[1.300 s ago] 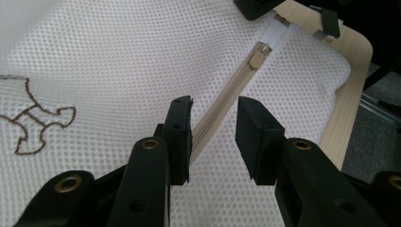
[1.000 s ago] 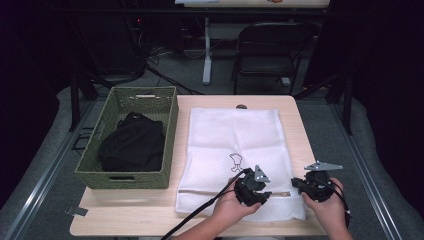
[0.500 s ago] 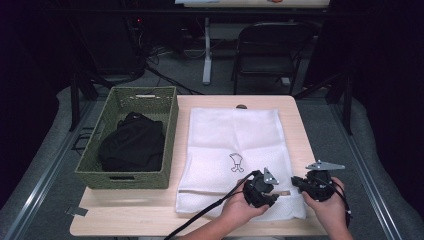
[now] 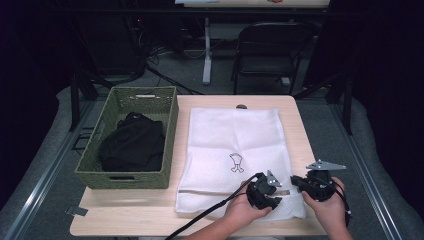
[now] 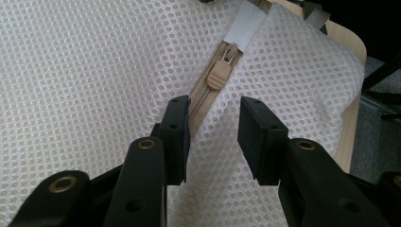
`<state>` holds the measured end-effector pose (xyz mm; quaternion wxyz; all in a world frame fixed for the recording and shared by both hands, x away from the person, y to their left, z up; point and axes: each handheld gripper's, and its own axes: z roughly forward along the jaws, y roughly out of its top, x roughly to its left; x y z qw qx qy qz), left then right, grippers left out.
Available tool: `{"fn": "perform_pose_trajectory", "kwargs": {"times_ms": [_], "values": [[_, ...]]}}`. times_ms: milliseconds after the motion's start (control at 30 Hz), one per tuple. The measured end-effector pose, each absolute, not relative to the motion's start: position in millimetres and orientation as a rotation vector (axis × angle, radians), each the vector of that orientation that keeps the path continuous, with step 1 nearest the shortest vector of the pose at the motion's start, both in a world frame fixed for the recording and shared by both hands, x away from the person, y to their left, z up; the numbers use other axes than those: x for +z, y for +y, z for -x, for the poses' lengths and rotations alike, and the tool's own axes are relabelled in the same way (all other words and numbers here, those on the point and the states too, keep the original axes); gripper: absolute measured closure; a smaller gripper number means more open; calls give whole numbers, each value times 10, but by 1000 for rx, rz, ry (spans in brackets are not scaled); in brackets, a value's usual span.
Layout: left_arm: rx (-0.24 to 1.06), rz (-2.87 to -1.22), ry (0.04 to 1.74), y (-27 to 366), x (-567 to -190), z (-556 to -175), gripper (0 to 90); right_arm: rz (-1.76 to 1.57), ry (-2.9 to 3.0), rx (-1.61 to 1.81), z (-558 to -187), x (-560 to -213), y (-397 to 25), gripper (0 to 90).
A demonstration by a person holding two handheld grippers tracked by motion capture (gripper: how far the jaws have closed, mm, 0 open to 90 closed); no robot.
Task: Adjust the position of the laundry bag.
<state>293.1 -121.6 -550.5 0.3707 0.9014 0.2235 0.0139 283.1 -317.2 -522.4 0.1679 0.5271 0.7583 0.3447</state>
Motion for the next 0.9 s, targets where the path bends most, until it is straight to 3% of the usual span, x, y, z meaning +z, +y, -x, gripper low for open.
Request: {"fn": "perform_pose_trajectory", "kwargs": {"times_ms": [900], "values": [[-28,-2284,533,-1303,-5527,-3010,577,-1467,2157,1047,-2821,-5141,-3079,879]]}}
